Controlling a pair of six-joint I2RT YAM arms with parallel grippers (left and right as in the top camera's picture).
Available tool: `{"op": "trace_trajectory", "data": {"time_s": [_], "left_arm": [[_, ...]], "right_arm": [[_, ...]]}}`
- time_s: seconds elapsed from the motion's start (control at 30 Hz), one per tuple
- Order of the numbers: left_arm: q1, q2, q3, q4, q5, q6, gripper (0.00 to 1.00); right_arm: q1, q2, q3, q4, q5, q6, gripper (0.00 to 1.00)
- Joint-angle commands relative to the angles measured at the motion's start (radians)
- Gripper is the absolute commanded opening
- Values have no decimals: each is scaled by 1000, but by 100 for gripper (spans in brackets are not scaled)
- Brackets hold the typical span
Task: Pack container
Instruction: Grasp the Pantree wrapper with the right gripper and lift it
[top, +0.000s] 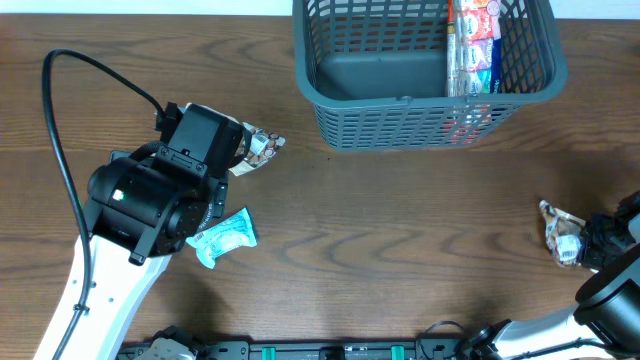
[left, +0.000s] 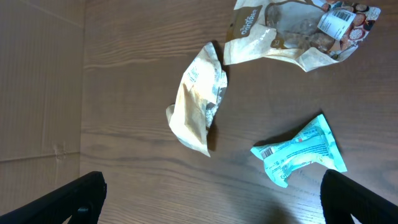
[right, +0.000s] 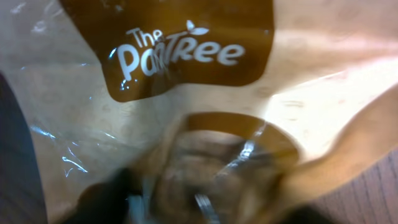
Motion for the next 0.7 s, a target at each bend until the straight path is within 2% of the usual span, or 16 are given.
{"op": "trace_trajectory", "data": {"time_s": [0.0,0.03,0.17,0.2,0.23,0.4,0.5,0.57,0.67], "left_arm": [[6,-7,7,-3,-11,13,99],[6,-7,7,-3,-11,13,99],[6,-7,7,-3,-11,13,99],[6,-7,7,-3,-11,13,99],[6,-7,7,-3,-11,13,99],[6,-7,7,-3,-11,13,99],[6,-7,7,-3,-11,13,98],[6,-7,7,-3,-11,13,99],[6,-7,7,-3,-11,13,99]], "right_arm": [[6,33,-8,-3,-46,12,14],[6,33,-8,-3,-63,12,9],[6,32,-8,-1,-166,11,7],[6,32,-7,0,-195,11,2],[6,32,-7,3,-222,11,1],[6,23,-6,86,-419,-34,1],[6,-8,-5,211,-577,-115,1],[7,-39,-2,282,-641,-171,1],[7,-109,24,290,-659,-190,1]]}}
